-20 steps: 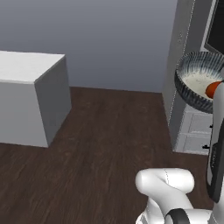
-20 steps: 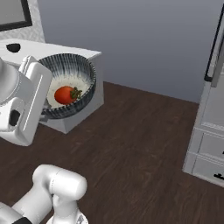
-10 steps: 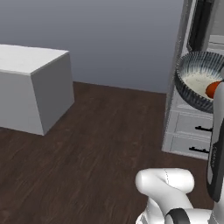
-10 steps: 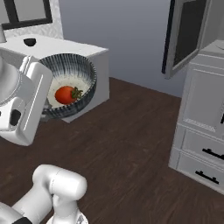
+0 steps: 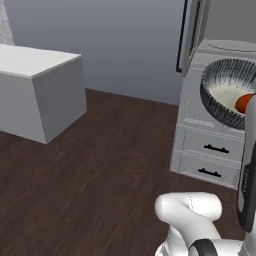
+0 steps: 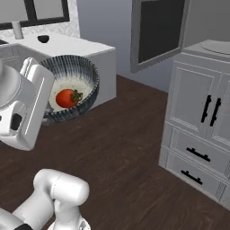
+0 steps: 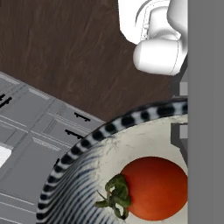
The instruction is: Pick the tomato from the sink and place it in the bowl. Then pick the bowl and place it in the microwave. Then close the microwave door and press the start button.
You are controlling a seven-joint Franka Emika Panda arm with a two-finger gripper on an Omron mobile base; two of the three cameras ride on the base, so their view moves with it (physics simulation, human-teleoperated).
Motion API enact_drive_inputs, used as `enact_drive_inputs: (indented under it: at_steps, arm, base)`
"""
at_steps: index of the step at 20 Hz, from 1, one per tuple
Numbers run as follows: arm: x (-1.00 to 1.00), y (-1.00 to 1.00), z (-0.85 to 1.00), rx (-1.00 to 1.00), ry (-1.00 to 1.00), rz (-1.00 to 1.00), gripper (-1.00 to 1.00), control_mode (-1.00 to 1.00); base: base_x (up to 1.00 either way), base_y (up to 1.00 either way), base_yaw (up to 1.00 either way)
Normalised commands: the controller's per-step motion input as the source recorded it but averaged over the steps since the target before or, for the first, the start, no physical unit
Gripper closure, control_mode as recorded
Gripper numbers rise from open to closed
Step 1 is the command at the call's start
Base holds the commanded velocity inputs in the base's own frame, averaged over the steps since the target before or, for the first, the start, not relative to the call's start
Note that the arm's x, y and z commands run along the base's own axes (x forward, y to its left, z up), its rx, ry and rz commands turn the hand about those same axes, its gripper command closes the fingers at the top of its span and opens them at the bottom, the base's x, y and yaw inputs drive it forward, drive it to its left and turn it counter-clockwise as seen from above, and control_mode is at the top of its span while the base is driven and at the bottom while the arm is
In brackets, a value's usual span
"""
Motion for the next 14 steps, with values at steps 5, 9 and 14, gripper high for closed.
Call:
enact_drive_inputs:
  at_steps: [5, 9, 14]
  arm:
    - [0.0, 0.0, 0.0, 0.0, 0.0, 0.0, 1.0, 1.0]
    - [0.0, 0.0, 0.0, 0.0, 0.0, 0.0, 1.0, 1.0]
    - [0.0, 0.0, 0.0, 0.0, 0.0, 0.0, 1.0, 1.0]
  base:
    - [0.02, -1.0, 0.2]
    - [0.29, -1.0, 0.21]
    - [0.56, -1.0, 0.19]
